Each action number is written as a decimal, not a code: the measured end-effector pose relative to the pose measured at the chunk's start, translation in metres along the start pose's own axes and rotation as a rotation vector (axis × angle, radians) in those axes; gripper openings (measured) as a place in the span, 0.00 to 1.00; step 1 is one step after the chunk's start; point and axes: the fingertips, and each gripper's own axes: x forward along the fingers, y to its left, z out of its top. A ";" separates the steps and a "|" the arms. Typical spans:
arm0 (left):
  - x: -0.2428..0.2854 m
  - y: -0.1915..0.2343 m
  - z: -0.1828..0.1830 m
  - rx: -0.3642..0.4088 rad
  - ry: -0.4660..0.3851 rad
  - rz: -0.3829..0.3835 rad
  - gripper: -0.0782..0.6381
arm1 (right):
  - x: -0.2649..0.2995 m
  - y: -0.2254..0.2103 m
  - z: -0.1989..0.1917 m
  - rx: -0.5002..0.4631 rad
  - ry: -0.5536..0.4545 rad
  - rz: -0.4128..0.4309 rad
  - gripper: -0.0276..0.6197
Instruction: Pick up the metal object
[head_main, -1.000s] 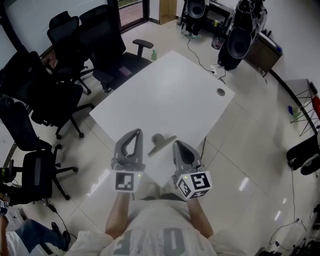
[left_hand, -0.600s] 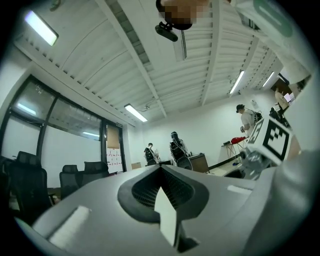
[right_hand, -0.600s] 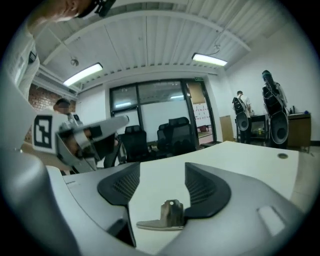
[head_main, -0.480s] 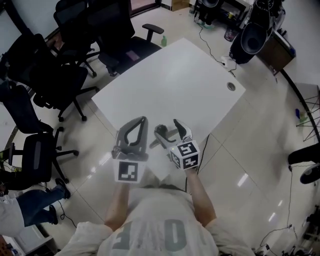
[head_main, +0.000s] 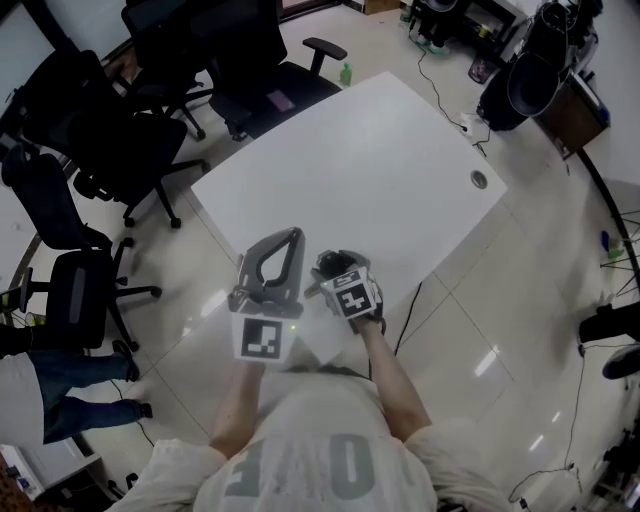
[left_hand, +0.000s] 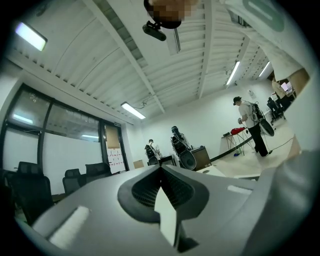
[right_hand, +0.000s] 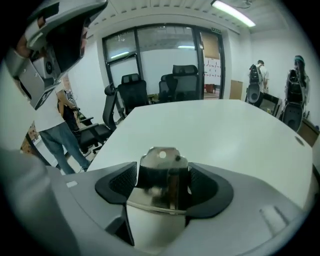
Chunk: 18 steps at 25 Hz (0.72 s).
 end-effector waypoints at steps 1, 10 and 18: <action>0.000 0.002 -0.002 -0.003 0.007 0.005 0.11 | 0.001 0.000 -0.001 -0.002 -0.010 0.000 0.55; -0.009 0.007 -0.010 -0.019 0.033 0.042 0.11 | -0.010 -0.005 0.008 0.018 -0.103 -0.003 0.51; -0.017 0.025 -0.010 -0.120 0.014 0.107 0.11 | -0.133 -0.022 0.106 0.122 -0.569 -0.046 0.51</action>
